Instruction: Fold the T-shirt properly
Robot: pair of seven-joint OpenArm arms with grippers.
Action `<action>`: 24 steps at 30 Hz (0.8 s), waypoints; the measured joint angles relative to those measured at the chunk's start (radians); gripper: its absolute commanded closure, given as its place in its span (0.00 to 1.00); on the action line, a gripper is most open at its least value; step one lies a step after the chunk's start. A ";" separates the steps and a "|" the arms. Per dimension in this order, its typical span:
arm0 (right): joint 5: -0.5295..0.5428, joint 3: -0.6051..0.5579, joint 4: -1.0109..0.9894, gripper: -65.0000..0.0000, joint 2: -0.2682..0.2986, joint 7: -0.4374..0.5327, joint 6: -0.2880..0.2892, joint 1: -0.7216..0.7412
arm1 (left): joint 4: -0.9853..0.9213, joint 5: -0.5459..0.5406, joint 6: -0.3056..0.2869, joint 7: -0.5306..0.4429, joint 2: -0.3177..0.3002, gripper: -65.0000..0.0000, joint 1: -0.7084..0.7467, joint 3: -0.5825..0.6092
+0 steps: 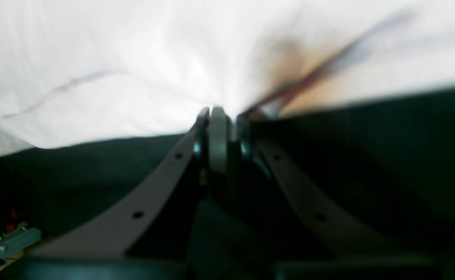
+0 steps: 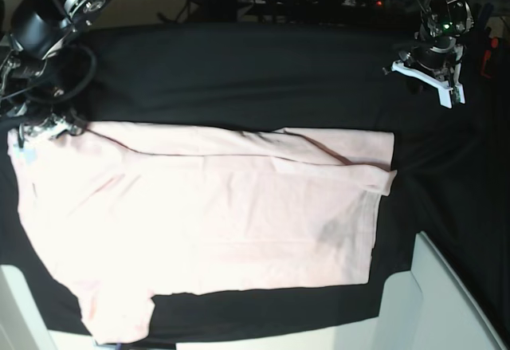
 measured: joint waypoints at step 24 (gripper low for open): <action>-0.003 -0.437 0.129 1.00 0.007 -0.057 0.001 0.170 | 0.000 0.000 -0.001 0.000 0.005 0.87 0.009 0.000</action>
